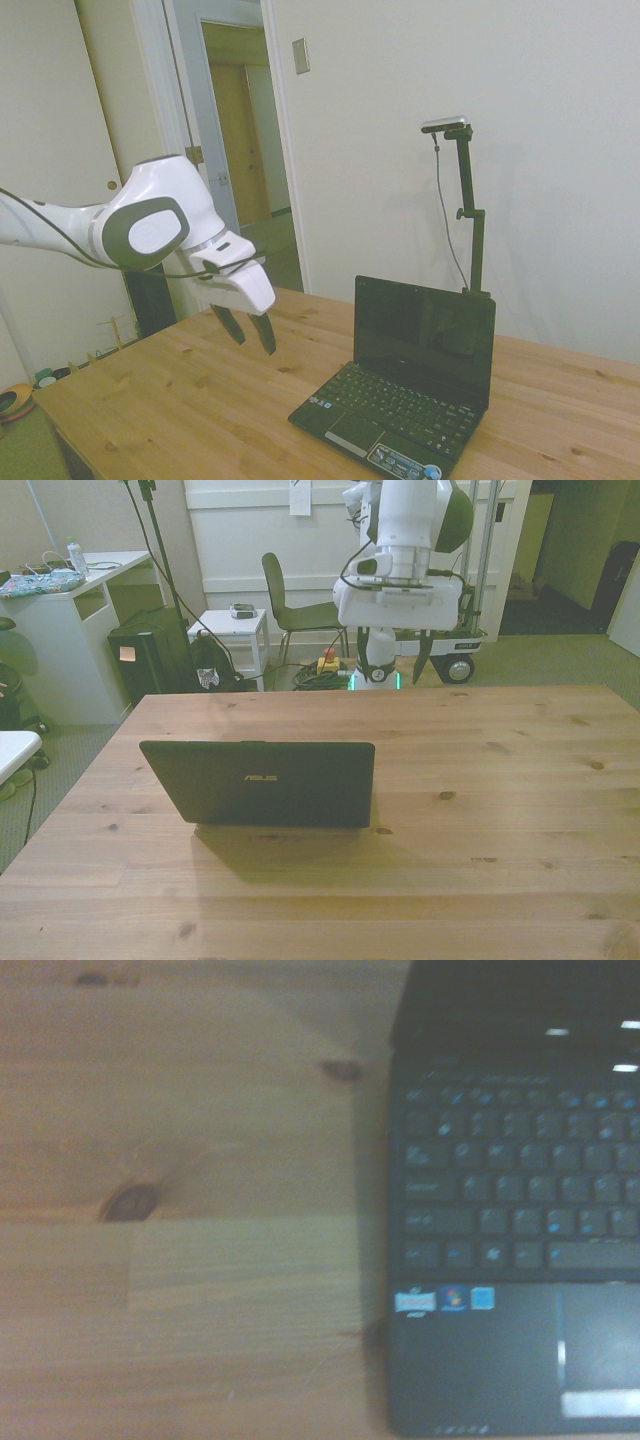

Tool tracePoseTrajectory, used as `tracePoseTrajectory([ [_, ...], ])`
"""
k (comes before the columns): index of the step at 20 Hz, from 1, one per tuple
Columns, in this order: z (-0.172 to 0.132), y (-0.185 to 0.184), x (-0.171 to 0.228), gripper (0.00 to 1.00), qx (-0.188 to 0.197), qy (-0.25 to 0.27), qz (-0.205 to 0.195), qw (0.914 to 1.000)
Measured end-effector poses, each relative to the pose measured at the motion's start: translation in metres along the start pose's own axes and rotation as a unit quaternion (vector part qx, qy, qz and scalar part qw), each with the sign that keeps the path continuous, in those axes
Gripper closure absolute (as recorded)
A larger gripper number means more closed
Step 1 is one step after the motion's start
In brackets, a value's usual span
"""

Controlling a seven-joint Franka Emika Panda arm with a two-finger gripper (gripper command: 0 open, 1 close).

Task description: Close the laptop

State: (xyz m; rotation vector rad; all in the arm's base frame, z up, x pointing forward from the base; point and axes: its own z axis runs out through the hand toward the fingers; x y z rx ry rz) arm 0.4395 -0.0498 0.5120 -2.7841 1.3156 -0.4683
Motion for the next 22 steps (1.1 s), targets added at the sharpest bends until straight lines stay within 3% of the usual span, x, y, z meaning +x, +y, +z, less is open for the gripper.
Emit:
tracePoseTrajectory([
  [5,-0.033,-0.001,0.057,0.00,0.002,0.014,0.012,0.9998],
  [17,-0.064,-0.024,0.175,0.00,0.007,0.057,0.034,0.9977],
  [22,-0.059,-0.034,0.229,0.00,0.008,0.082,0.049,0.9954],
])
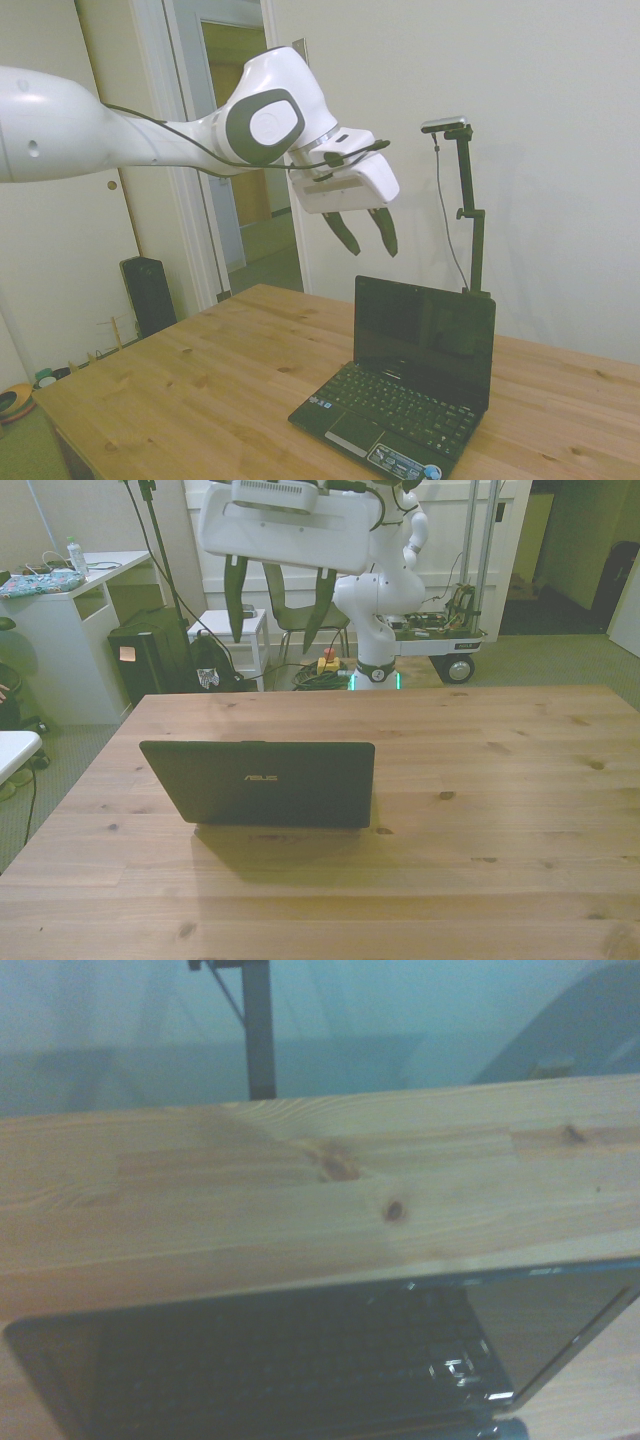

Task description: Close the laptop

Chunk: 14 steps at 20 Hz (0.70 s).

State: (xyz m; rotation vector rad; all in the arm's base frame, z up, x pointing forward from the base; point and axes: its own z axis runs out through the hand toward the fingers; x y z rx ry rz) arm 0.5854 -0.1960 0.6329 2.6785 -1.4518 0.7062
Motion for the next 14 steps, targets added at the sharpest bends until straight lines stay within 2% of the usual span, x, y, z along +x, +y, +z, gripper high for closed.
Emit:
tracePoseTrajectory([
  [6,0.034,-0.012,0.059,0.00,0.021,0.011,0.030,0.9993],
  [12,0.101,-0.038,0.080,0.00,0.034,-0.015,0.038,0.9986],
  [13,0.109,-0.044,0.080,1.00,0.035,-0.021,0.037,0.9985],
  [14,0.114,-0.049,0.079,1.00,0.038,-0.028,0.038,0.9982],
])
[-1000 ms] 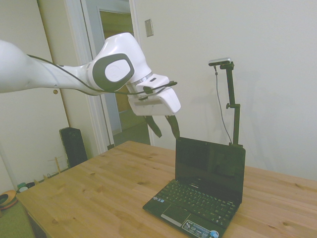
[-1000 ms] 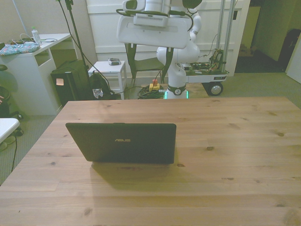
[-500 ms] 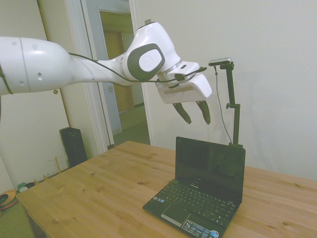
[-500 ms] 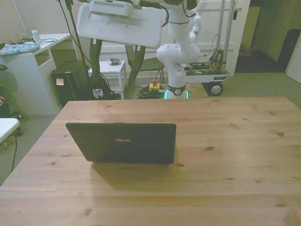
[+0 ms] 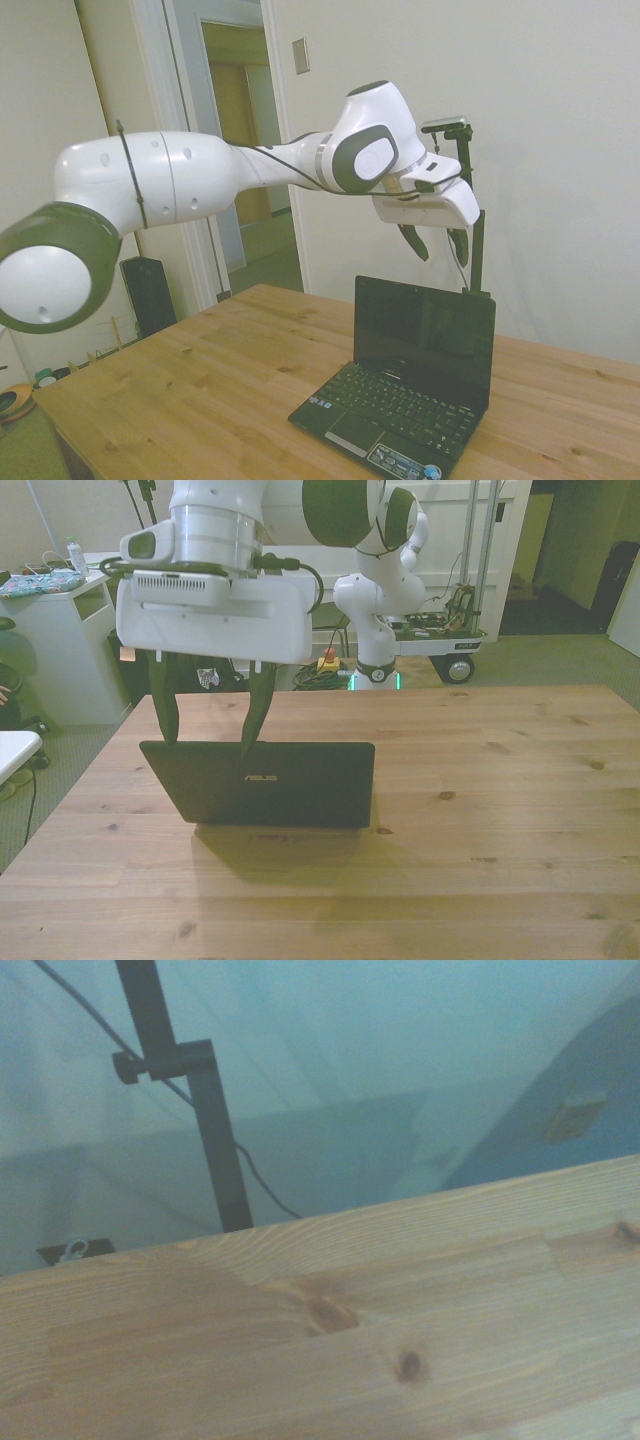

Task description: Close the laptop

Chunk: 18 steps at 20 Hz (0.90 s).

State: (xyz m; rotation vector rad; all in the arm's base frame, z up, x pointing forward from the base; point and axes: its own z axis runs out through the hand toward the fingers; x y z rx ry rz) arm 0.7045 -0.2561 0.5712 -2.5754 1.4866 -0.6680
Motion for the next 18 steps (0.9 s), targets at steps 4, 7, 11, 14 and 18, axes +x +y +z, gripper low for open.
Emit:
tracePoseTrajectory([
  [4,0.000,-0.007,0.000,1.00,0.004,-0.030,0.005,0.9995],
  [7,0.003,-0.001,0.002,1.00,-0.008,-0.045,0.010,0.9989],
  [11,0.004,0.002,0.004,1.00,-0.013,-0.050,0.012,0.9986],
  [14,0.005,0.002,0.004,1.00,-0.013,-0.051,0.012,0.9986],
  [18,0.018,0.002,0.000,1.00,-0.017,-0.058,0.010,0.9981],
])
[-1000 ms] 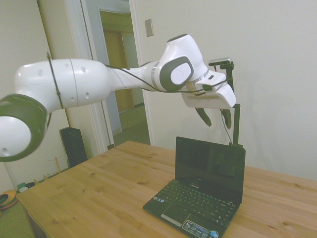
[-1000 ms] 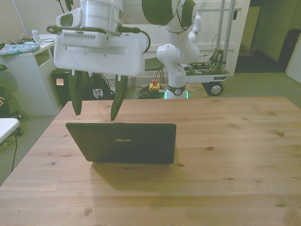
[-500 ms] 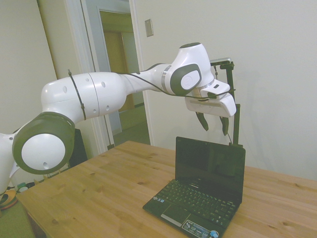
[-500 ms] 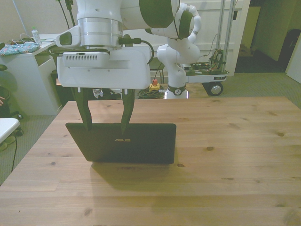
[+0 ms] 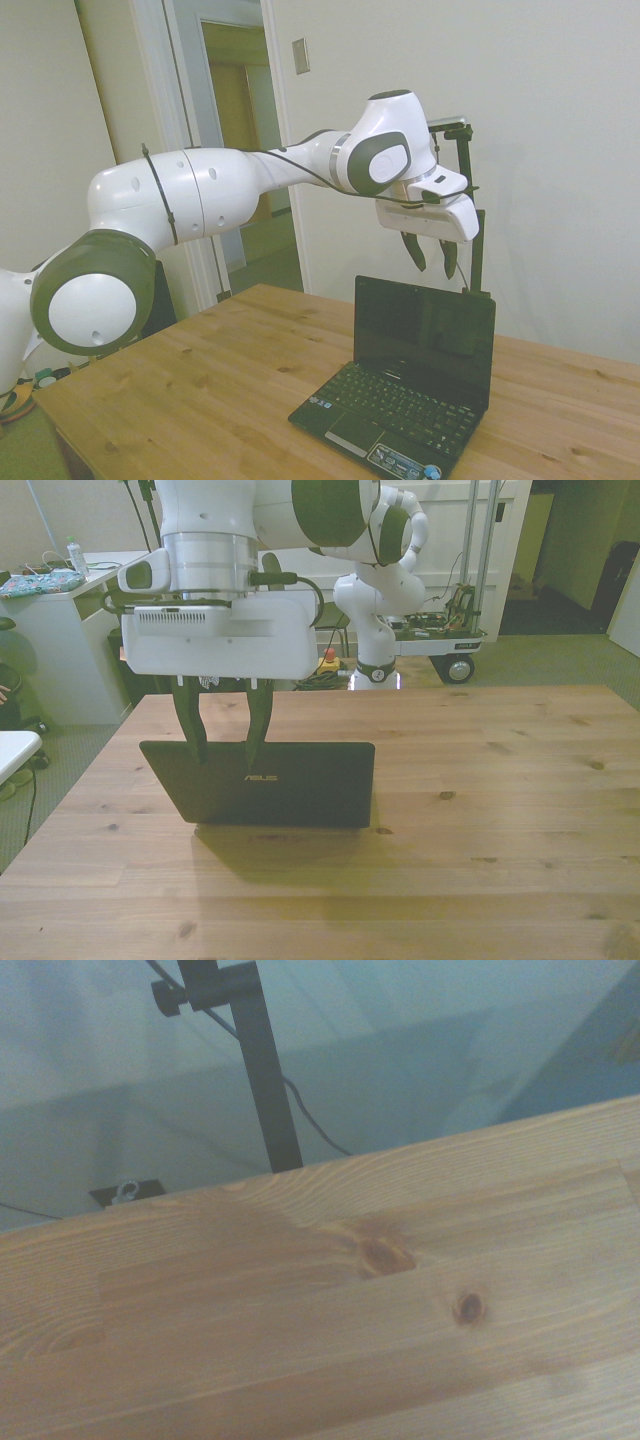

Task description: Close the laptop

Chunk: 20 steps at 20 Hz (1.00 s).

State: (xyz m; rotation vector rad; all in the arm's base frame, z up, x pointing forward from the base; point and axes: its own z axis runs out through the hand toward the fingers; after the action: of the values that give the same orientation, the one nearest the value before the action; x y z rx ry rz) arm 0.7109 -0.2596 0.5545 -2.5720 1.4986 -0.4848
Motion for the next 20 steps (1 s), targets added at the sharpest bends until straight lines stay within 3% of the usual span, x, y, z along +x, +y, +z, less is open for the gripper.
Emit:
tracePoseTrajectory([
  [6,0.019,-0.002,-0.007,1.00,-0.013,-0.020,-0.004,0.9997],
  [11,0.031,0.001,-0.020,1.00,-0.057,-0.055,-0.013,0.9968],
  [20,0.009,0.001,-0.041,1.00,-0.106,-0.069,-0.027,0.9916],
])
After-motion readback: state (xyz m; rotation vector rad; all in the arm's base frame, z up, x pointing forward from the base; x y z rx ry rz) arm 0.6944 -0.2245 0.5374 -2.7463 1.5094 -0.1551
